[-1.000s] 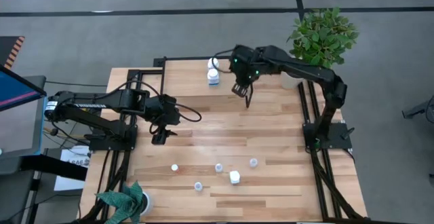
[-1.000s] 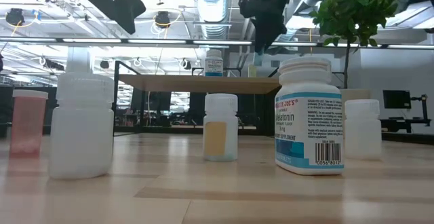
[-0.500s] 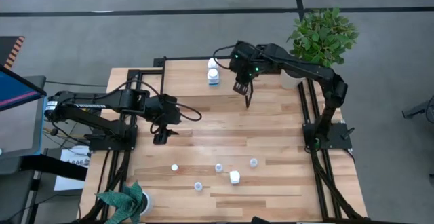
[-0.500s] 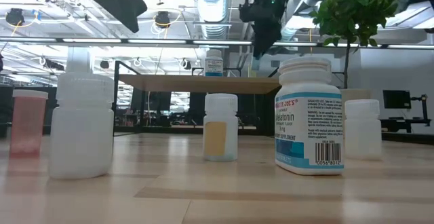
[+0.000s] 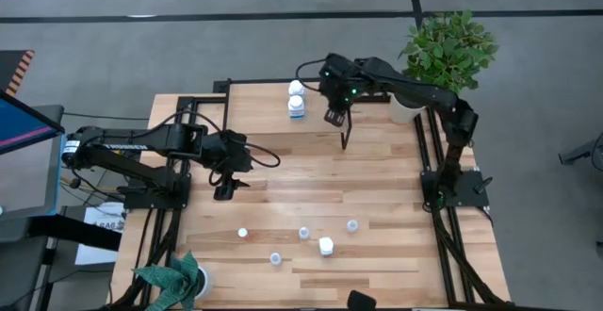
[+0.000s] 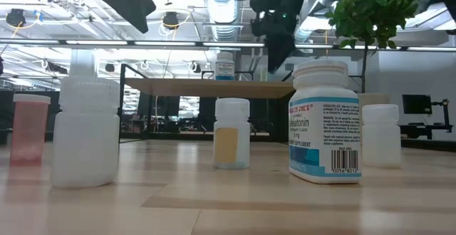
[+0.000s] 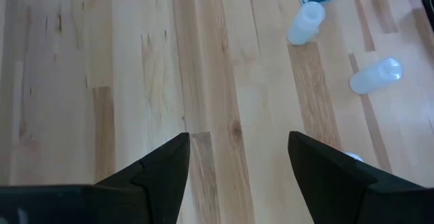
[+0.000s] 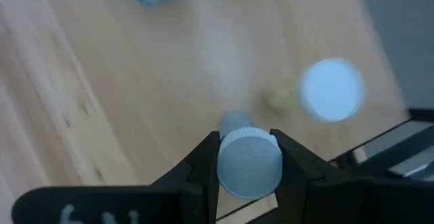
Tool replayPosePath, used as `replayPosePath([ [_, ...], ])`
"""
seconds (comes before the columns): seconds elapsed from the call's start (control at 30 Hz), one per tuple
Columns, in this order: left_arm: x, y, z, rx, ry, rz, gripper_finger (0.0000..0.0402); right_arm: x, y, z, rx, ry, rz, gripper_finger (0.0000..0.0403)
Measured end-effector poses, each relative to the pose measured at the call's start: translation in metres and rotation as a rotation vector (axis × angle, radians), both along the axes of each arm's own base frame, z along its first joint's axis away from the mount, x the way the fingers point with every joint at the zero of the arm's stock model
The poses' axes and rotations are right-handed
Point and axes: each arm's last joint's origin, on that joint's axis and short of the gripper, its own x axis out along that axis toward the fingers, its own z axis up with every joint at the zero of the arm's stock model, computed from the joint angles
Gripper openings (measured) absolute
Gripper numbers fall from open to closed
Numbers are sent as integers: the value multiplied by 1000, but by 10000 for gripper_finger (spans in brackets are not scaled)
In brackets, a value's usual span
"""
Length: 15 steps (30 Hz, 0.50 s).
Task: Pick and place medicine bottles onto shelf by color
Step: Put the blue pill bottle on the shelf
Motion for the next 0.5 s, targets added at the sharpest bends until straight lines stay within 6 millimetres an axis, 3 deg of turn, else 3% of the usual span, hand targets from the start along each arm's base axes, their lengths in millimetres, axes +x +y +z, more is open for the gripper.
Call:
replayPosePath([
  [0.5, 0, 0, 0, 6, 0, -7, 235, -2, -2, 2, 3, -7, -3, 133],
])
